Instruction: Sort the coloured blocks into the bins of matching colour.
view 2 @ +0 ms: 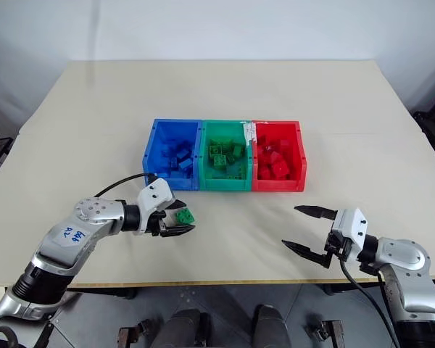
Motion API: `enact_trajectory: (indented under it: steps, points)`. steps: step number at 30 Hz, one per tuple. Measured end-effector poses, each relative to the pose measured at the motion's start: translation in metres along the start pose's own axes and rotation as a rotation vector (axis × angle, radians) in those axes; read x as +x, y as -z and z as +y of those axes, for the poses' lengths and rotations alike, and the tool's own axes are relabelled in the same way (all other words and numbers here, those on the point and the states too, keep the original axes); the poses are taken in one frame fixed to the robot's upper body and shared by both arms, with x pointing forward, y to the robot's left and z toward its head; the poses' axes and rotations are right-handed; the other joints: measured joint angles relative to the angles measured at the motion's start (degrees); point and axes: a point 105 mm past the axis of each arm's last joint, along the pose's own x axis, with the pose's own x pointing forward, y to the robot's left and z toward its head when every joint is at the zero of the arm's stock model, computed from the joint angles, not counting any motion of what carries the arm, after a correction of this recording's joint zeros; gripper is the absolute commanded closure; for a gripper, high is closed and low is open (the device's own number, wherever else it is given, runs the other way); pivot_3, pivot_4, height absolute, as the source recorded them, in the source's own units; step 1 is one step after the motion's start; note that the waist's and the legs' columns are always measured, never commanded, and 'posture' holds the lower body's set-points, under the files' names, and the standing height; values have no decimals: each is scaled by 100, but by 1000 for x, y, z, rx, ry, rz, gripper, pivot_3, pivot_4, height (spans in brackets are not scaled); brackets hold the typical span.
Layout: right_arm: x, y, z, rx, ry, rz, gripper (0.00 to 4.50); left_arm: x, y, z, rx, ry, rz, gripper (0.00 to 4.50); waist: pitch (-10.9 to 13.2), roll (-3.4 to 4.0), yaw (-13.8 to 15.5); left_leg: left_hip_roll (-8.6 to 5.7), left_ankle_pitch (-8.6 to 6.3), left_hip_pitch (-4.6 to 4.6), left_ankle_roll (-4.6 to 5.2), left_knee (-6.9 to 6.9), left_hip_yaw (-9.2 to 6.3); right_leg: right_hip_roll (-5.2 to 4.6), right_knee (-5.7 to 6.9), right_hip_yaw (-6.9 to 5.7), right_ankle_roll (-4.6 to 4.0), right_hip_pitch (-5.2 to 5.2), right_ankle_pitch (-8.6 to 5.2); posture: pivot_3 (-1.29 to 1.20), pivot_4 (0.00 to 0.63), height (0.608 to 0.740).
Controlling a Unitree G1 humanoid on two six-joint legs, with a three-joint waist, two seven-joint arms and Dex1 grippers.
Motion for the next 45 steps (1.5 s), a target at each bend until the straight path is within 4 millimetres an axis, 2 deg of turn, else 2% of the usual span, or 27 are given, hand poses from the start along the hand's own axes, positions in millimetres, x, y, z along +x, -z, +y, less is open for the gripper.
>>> enact_trajectory:
  steps: [4,8,9,12,14,16,18,20,21,26,29,30,32,34,36,38,40,42,45]
  points:
    - [-1,1,1,8,18,6,0,0,0,1,15,-2,-1,3007,0,0,29,-1,0,0,0,0,0,-1,0,1,0,0,0,0,150,740]
    - [-2,-3,-2,14,65,-7,0,5,-7,5,38,0,-31,3016,0,0,64,-3,0,-7,0,10,-5,-2,2,-2,0,0,0,0,150,740]
    - [-3,-6,-5,17,96,-21,0,8,-18,6,34,7,-79,3016,1,-1,82,-5,0,-13,1,17,-8,-3,4,-3,1,0,1,0,150,740]
    - [-1,-19,-10,23,175,-93,0,12,-67,4,64,54,-262,3016,1,-3,95,-7,0,-20,2,29,-14,-4,5,-5,4,2,2,0,150,740]
    - [-1,-27,-15,59,257,-165,0,11,-97,9,114,32,-339,3016,1,-3,84,-6,0,-18,2,29,-12,-1,9,-7,4,2,2,0,150,740]
    - [-3,-29,-17,71,318,-184,0,16,-121,24,130,-34,-392,3016,0,0,76,-10,0,-14,2,28,-6,0,13,-5,4,2,2,0,150,740]
    - [-3,-29,-20,79,375,-202,0,26,-135,40,115,-94,-413,3016,1,-2,69,-15,0,-14,2,30,-2,3,14,-4,5,2,3,0,150,740]
    - [-3,-30,-21,74,399,-206,0,34,-141,48,113,-112,-408,3016,1,-2,62,-16,0,-14,2,28,-1,4,12,-4,5,0,3,0,150,740]
    - [-3,-30,-21,70,407,-203,0,39,-141,51,112,-117,-403,2666,0,-2,55,-16,0,-14,2,27,1,6,11,-4,5,-1,3,0,150,740]
    - [-3,-28,-23,70,428,-194,0,54,-131,51,145,-69,-360,1132,1,-2,45,-12,0,-17,2,23,5,11,10,-4,5,-8,2,0,150,740]
    - [-3,-29,-22,67,425,-195,0,49,-130,55,195,-84,-363,170,1,-2,45,-9,0,-17,2,24,4,8,10,-2,5,-8,2,0,150,740]
    - [-2,-30,-21,66,417,-197,0,42,-127,58,216,-94,-367,29,0,-1,42,-8,0,-16,2,23,4,9,10,-2,5,-8,2,0,150,740]
    - [0,-30,-19,65,396,-196,0,24,-111,64,257,-129,-387,29,-2,3,-14,0,0,-4,2,13,11,9,11,5,4,-8,2,0,150,740]
    - [2,-27,-18,64,361,-184,0,5,-78,66,252,-138,-376,29,-1,3,-83,5,1,-4,1,7,11,9,10,4,3,-10,1,0,150,740]
    - [1,-23,-20,58,324,-158,0,-14,-46,60,215,-106,-371,29,0,0,-102,3,1,-7,1,6,4,6,9,-1,3,-11,1,0,150,740]
    - [6,-21,-22,43,266,-143,0,-36,-31,50,210,-76,-382,29,3,-4,-96,1,0,-12,2,14,0,-1,10,0,3,-10,1,0,150,740]
    - [12,-19,-25,10,183,-115,0,-67,-11,36,218,-34,-349,29,3,-4,-113,-1,-3,-8,7,14,1,-10,6,2,3,-7,2,0,150,740]
    - [11,-10,-33,-6,134,-65,0,-90,-2,34,201,-62,-350,29,5,0,-75,-5,-4,-6,10,15,-9,-16,5,-5,3,2,1,0,150,740]
    - [15,-13,-43,-38,93,-74,0,-102,-7,35,189,-115,-402,29,6,1,41,-6,-4,-9,11,31,-18,-22,7,-9,2,7,2,0,150,740]
